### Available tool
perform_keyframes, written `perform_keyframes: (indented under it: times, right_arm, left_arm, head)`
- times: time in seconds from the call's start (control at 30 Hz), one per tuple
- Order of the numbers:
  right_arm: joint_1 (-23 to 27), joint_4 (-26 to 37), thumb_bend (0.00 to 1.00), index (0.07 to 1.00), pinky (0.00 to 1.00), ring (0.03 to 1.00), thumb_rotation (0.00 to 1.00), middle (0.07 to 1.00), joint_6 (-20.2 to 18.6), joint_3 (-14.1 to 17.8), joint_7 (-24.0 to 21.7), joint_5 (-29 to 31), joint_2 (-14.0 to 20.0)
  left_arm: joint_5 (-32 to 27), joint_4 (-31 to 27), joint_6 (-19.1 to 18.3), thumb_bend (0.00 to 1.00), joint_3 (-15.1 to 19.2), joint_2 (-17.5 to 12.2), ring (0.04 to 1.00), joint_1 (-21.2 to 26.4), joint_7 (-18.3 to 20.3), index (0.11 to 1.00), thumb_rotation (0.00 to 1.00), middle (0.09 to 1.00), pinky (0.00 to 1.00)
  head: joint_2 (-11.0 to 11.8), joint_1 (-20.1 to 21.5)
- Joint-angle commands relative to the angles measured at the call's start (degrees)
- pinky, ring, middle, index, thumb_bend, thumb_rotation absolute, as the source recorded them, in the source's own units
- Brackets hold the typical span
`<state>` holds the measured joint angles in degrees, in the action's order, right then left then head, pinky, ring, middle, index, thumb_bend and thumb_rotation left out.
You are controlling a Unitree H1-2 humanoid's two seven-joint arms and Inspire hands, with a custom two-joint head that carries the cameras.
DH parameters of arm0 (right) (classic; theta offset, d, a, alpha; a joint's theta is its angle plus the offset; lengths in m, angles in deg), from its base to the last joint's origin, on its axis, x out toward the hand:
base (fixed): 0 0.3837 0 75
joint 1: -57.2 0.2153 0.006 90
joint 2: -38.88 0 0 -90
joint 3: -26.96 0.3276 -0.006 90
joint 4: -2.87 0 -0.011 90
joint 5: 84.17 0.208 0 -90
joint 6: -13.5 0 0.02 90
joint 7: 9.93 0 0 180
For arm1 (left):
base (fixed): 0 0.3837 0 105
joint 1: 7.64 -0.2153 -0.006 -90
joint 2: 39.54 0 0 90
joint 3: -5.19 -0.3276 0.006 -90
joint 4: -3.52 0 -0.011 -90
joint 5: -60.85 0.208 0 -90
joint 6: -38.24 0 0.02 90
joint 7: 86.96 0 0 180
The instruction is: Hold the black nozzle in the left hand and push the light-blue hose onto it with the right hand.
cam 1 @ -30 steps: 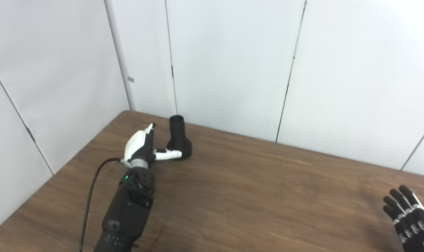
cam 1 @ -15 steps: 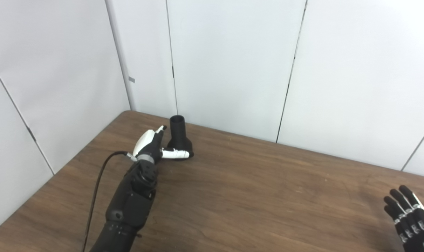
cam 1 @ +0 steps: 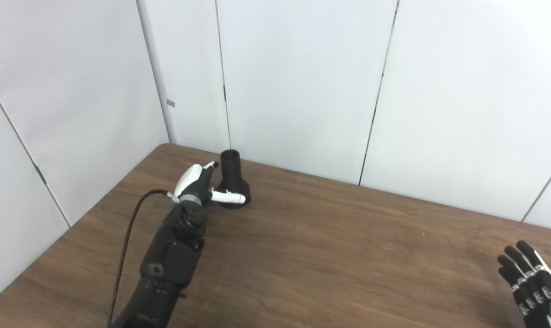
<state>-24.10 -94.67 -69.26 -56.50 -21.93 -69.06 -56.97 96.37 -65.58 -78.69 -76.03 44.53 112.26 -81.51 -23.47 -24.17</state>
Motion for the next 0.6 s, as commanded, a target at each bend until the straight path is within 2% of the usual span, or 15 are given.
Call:
perform_keyframes:
  times: [0.0, 0.3, 0.57]
  right_arm:
    - [-3.19, -3.99, 0.7, 0.917, 0.9, 0.898, 0.89, 0.9, 1.18, -0.01, -0.7, -0.02, 0.03]
    - [-3.26, -4.2, 0.7, 0.916, 0.9, 0.897, 0.88, 0.899, 1.4, -0.24, -0.74, -0.11, -0.19]
    - [-3.72, -3.35, 0.69, 0.913, 0.87, 0.892, 0.88, 0.891, 0.66, -0.59, -0.45, -0.57, -0.4]
  left_arm:
    - [1.24, 0.43, 0.02, 1.0, -0.16, -1.61, 1.0, 2.41, -1.1, 0.89, 0.28, 1.0, 1.0]
    - [8.35, -0.23, 0.02, 1.0, -3.51, -2.85, 1.0, 1.43, 1.11, 0.86, 0.29, 1.0, 1.0]
    - [10.31, -2.92, 0.02, 1.0, -4.87, -4.0, 1.0, 0.66, 0.47, 0.847, 0.32, 1.0, 1.0]
  head:
    - [-0.05, 0.08]
    - [-0.68, 0.08]
    - [-1.04, -0.32]
